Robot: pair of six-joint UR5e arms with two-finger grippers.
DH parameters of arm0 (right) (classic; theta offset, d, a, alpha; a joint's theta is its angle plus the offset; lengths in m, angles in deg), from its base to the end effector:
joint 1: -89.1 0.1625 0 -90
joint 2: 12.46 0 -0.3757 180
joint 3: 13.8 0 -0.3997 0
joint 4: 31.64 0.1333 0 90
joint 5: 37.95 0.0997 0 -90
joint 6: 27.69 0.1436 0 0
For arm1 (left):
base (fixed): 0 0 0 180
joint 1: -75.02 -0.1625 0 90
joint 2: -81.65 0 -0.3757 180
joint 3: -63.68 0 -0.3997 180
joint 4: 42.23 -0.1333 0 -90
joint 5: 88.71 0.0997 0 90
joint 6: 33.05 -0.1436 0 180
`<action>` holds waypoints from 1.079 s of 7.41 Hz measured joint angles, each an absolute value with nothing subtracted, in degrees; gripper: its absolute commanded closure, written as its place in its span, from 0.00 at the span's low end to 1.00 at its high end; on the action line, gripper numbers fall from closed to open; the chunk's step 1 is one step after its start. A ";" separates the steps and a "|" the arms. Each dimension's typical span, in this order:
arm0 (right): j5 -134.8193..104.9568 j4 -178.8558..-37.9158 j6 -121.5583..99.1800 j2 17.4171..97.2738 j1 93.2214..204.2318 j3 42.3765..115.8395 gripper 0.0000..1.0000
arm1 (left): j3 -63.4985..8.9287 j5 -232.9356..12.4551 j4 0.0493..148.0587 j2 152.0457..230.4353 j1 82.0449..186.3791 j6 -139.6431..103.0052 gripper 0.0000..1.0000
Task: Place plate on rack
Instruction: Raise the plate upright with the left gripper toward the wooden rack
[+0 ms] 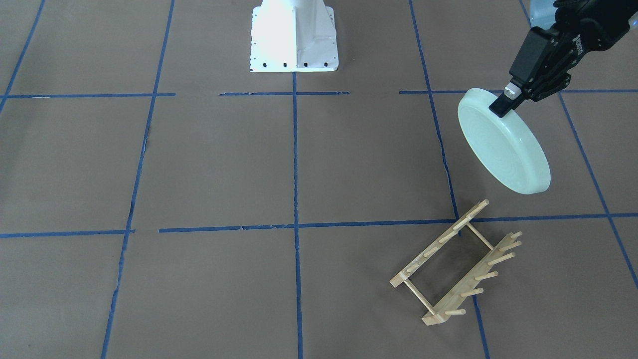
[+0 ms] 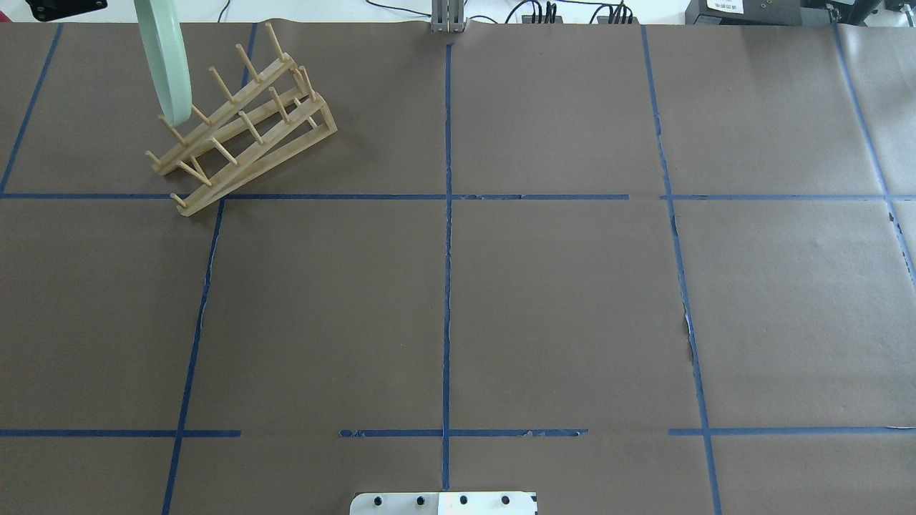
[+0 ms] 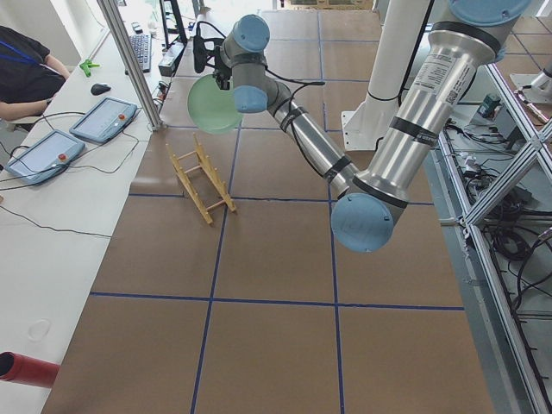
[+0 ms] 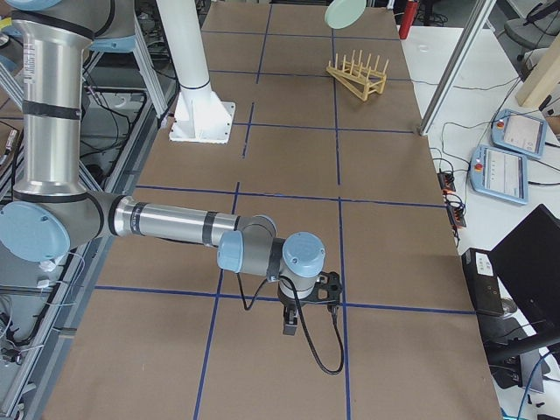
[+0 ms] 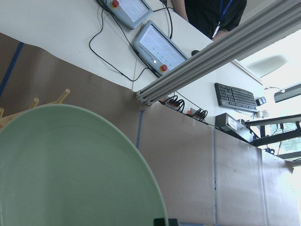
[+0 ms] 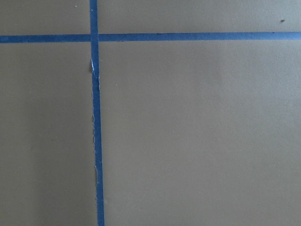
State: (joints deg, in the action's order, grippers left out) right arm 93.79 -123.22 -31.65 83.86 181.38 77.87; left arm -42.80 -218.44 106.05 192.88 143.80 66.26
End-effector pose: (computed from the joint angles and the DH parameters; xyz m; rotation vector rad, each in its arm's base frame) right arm 0.0554 -0.4427 0.6857 -0.0641 -0.7323 0.0116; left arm 0.1610 -0.5293 0.1575 0.3392 1.6363 -0.4556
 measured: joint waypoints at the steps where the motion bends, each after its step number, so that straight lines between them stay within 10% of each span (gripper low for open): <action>1: 93.80 -123.22 -31.65 83.86 181.38 77.87 0.00 | -38.63 -216.61 117.72 191.95 143.70 71.96 1.00; 8: 93.79 -123.22 -31.65 83.86 181.38 77.87 0.00 | -24.03 -188.46 142.11 195.78 133.31 85.69 1.00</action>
State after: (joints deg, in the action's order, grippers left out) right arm 93.79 -123.22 -31.65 83.86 181.38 77.87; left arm -24.03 -188.46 142.11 195.78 133.31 85.69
